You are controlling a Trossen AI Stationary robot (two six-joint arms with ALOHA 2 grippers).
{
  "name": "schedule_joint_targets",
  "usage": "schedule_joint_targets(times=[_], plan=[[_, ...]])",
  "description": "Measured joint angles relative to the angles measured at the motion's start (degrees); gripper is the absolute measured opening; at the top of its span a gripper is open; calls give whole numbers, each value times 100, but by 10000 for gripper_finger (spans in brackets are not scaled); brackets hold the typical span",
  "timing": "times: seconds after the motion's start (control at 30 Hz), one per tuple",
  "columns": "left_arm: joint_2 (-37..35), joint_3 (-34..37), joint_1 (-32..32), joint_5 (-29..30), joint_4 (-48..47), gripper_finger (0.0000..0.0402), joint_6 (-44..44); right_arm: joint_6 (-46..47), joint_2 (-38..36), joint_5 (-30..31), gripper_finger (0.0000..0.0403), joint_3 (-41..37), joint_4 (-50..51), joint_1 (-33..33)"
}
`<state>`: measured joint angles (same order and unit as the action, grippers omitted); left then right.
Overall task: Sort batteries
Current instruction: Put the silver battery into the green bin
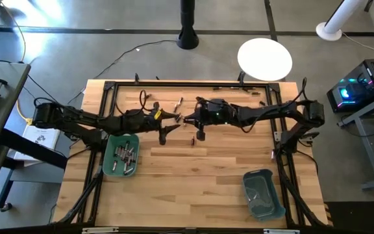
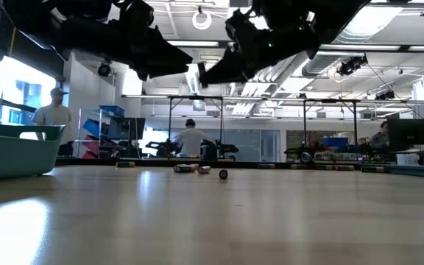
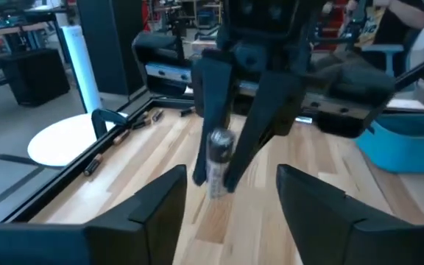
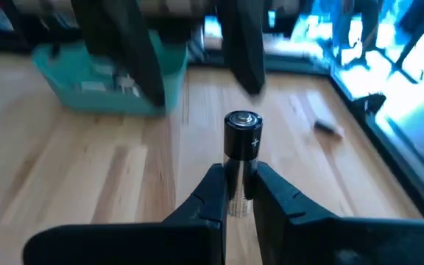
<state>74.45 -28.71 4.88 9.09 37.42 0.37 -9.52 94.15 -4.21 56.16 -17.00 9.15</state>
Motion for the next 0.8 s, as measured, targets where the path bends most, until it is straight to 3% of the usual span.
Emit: schedule_joint_targets(times=[0.13,0.37,0.63,0.8], plan=[[281,-2,9,1,508,215,-75,2,0,-195,22,0,-236,-18],[765,-1,-2,-16,1553,194,-88,2,-2,-300,22,0,-345,-20],[1068,-230,47,-238,1623,155,-210,-105,-2,-319,22,-2,-352,-20],[1203,-407,53,-412,1542,110,-131,-105,-2,-336,22,-11,-290,-23]])
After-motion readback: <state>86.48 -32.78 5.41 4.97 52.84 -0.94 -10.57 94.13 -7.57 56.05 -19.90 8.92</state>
